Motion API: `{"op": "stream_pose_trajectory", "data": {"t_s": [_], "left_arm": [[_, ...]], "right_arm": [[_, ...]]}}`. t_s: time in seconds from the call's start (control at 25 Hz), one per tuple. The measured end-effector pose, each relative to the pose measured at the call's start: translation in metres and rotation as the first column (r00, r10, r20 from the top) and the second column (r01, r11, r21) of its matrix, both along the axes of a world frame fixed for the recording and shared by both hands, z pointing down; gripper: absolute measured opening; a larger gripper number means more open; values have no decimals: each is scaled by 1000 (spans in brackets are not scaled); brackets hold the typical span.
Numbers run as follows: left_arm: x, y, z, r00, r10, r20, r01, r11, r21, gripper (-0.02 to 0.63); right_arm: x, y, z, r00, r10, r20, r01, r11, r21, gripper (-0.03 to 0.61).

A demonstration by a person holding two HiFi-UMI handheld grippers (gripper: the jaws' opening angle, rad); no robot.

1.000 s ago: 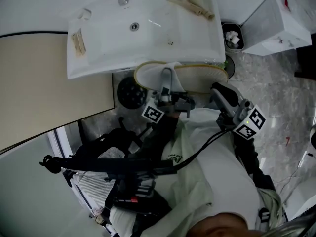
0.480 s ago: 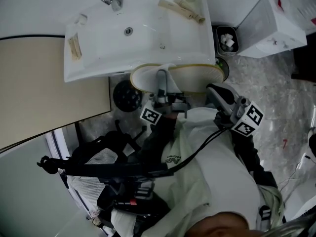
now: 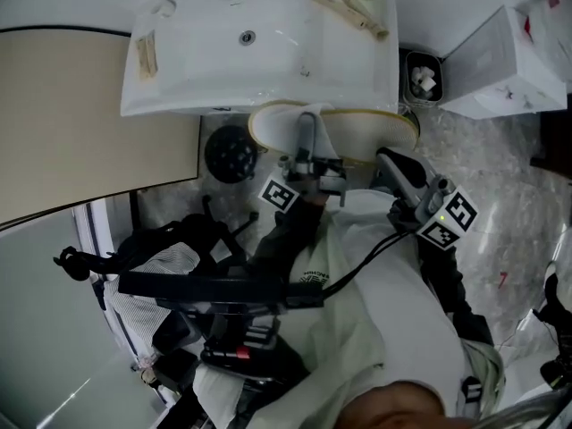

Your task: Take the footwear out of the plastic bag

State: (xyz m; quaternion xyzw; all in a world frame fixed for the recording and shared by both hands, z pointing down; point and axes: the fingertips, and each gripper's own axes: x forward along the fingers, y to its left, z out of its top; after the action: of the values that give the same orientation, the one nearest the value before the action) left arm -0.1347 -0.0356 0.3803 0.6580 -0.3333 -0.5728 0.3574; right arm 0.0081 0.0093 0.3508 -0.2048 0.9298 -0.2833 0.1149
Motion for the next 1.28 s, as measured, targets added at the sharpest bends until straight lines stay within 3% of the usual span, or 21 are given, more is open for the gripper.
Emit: {"op": "stream_pose_trajectory", "data": {"t_s": [0.12, 0.64, 1.28], "left_arm": [[11, 0, -1, 1000, -16, 10, 16, 1000, -14, 120], [-4, 4, 1, 1000, 3, 1, -3, 1000, -26, 120], [-2, -4, 4, 999, 50, -3, -50, 998, -45, 120]], "right_arm": [[9, 0, -1, 1000, -28, 15, 28, 1000, -10, 2], [-11, 9, 5, 999, -25, -35, 25, 1000, 10, 2], [-10, 6, 11, 997, 39, -61, -40, 999, -14, 2]]}}
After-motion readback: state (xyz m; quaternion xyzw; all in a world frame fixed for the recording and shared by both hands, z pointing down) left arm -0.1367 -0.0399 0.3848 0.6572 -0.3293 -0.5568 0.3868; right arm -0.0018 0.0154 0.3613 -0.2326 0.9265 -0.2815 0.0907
